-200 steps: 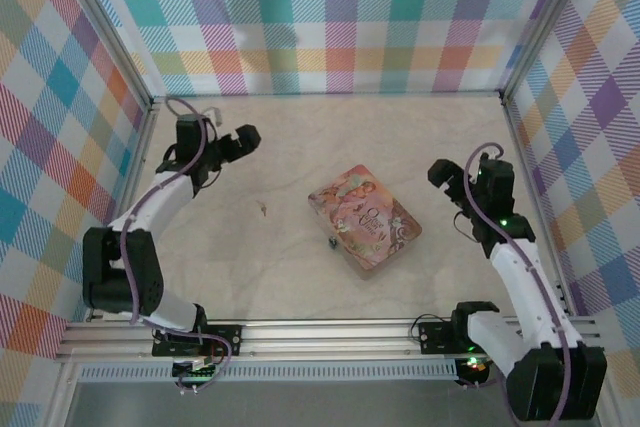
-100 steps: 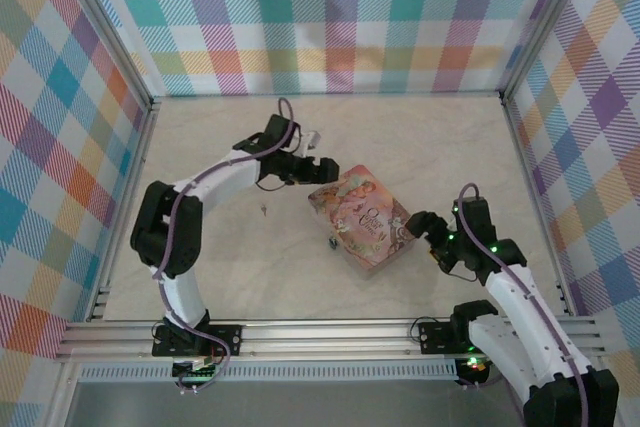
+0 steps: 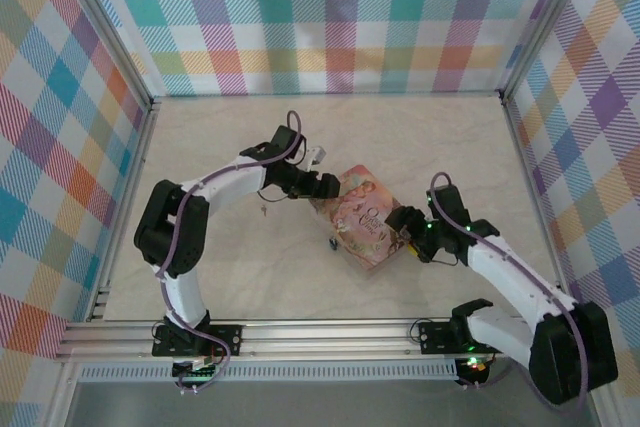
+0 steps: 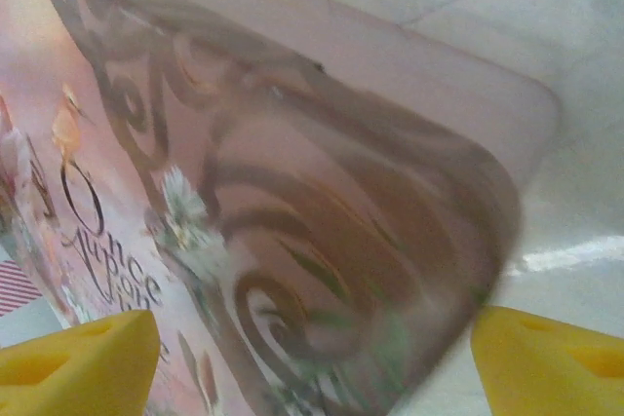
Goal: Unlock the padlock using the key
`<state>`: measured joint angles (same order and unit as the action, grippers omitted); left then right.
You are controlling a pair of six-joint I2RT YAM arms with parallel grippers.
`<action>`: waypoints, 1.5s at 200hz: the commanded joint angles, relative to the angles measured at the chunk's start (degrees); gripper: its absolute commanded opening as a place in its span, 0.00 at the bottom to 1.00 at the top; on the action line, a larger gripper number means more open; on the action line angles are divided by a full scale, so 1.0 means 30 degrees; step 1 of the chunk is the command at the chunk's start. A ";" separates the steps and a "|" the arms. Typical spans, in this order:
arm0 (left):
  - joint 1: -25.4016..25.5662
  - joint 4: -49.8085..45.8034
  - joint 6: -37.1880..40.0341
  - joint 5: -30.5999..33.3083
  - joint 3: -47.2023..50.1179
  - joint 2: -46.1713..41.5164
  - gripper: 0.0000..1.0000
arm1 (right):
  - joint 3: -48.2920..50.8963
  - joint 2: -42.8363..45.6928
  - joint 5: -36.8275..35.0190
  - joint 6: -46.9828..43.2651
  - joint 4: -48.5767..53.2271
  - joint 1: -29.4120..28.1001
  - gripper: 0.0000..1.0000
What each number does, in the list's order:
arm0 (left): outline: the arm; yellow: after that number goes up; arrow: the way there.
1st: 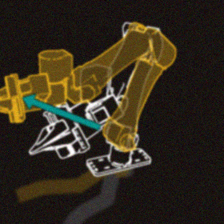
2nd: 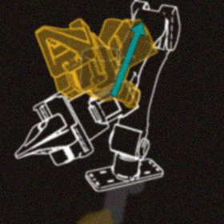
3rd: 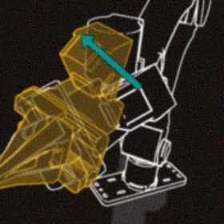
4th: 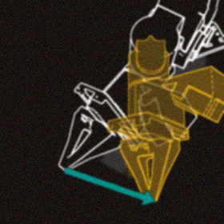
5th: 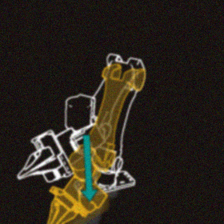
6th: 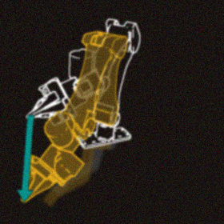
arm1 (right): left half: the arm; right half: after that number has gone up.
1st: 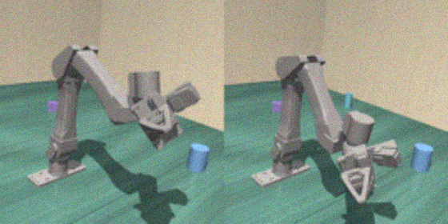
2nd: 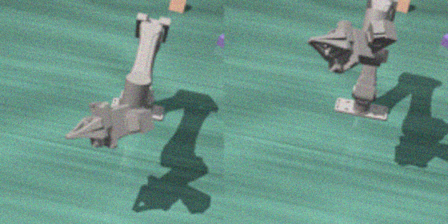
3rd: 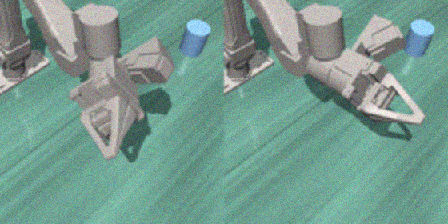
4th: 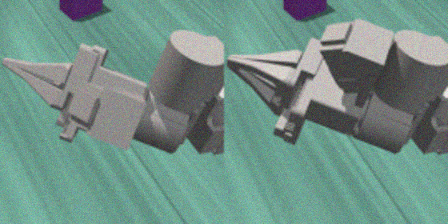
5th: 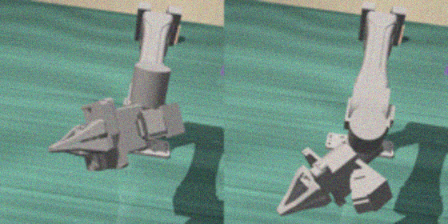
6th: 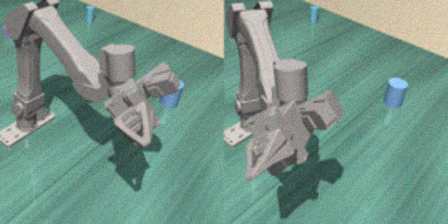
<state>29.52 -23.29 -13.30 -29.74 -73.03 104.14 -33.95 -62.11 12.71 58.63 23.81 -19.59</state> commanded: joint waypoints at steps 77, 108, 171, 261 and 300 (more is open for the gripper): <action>0.0233 0.2284 -0.2724 0.1137 0.3814 -0.3765 0.76 | -0.7147 -0.7846 0.1018 -0.4203 -0.2155 -0.0147 0.73; 0.0267 0.3984 -0.4019 0.2233 0.4430 -0.4169 0.75 | -0.9619 -1.0270 0.1452 -0.5588 -0.1963 -0.0144 0.72; 0.0385 0.5605 -0.5598 0.4023 0.4345 -0.3836 0.77 | -1.3345 -1.3493 0.1383 -0.7348 -0.1134 -0.0118 0.71; 0.0645 0.5506 -0.5808 0.4644 0.3220 -0.3039 0.82 | -1.3646 -1.4015 0.0653 -0.7707 -0.0872 0.0424 0.77; 0.0649 0.5331 -0.6008 0.5320 0.3730 -0.3761 0.86 | -1.3965 -1.4128 0.0627 -0.7810 -0.0645 0.0658 0.80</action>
<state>30.15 -11.46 -30.61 -13.39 -60.99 95.50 -73.45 -104.36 10.72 36.32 22.11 -17.23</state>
